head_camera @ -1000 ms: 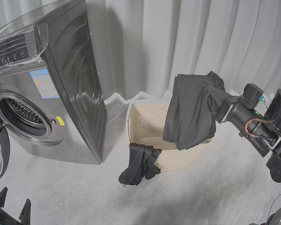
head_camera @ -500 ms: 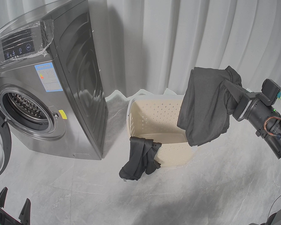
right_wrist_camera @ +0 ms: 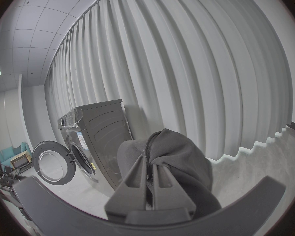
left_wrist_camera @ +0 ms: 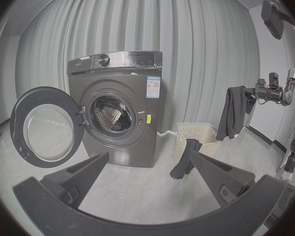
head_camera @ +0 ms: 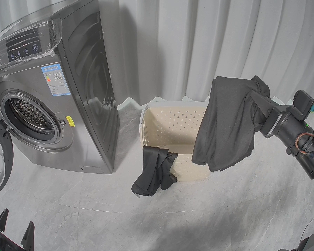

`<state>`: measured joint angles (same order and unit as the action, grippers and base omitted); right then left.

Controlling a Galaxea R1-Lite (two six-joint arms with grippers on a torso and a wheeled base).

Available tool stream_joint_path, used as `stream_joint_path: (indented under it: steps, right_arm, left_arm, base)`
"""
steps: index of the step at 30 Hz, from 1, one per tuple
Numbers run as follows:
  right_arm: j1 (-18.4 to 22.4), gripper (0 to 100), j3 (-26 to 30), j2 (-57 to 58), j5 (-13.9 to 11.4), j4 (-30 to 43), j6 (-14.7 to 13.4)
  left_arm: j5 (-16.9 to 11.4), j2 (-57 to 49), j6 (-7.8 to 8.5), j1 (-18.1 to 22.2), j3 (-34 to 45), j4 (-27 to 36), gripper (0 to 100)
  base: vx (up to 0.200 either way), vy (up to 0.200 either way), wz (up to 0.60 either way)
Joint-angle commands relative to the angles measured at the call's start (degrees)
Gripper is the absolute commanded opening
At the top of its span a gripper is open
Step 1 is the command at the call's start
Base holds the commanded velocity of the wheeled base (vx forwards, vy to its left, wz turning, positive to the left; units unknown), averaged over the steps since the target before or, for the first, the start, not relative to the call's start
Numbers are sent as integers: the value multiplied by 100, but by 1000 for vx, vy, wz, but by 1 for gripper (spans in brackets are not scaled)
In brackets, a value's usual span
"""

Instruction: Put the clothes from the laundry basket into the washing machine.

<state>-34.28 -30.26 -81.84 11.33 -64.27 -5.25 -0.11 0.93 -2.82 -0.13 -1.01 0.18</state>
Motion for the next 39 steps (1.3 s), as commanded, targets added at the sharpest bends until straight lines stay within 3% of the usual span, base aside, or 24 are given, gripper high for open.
stream_joint_path:
  steps: [1, 39]
  right_arm:
    - [-9, 0, 2, -87, -8, -24, -2]
    - [-176, 0, 29, -228, -25, -95, -20]
  left_arm:
    - [2, -93, -8, -4, 84, -1, 100]
    - [2, -93, -8, -4, 84, -1, 100]
  base:
    - [0, 200, 0]
    - [0, 200, 0]
